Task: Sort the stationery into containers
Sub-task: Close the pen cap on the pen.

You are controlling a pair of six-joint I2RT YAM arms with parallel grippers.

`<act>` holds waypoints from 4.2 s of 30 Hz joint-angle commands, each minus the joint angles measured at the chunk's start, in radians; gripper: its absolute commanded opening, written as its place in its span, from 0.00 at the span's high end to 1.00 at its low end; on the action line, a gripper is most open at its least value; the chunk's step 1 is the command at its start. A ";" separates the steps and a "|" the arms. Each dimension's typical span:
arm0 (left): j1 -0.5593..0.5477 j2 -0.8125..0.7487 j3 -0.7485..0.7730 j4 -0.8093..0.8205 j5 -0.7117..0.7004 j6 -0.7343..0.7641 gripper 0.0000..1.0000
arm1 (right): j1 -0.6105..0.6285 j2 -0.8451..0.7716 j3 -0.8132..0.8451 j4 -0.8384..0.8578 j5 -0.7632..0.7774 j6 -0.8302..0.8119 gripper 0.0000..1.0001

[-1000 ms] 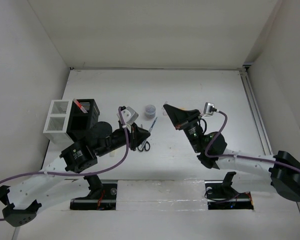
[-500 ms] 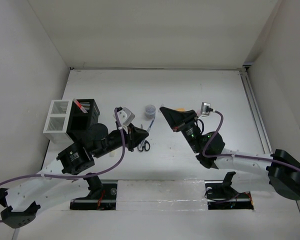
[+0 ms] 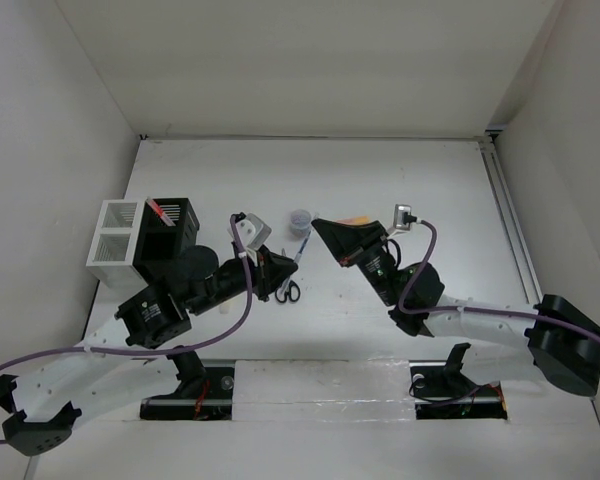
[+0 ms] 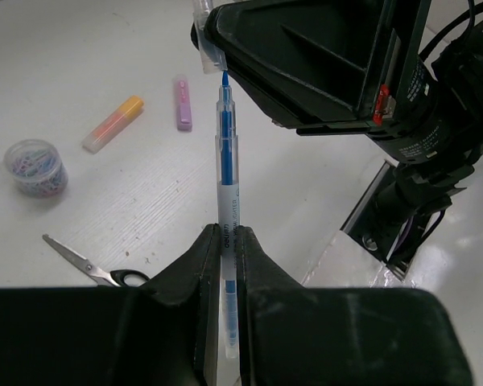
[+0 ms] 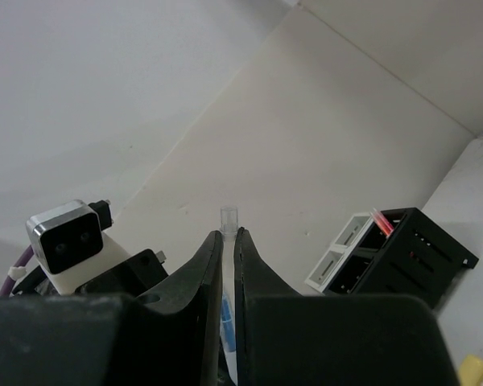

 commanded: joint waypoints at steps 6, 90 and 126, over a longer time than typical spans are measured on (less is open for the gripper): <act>-0.001 0.013 0.011 0.039 0.007 0.014 1.00 | 0.011 0.000 0.053 0.129 -0.017 -0.017 1.00; -0.001 -0.005 0.011 0.048 -0.016 0.014 1.00 | 0.011 0.003 0.064 0.083 -0.003 -0.071 1.00; -0.001 0.006 0.030 0.057 -0.053 0.014 1.00 | 0.011 0.022 0.055 0.092 -0.031 -0.052 1.00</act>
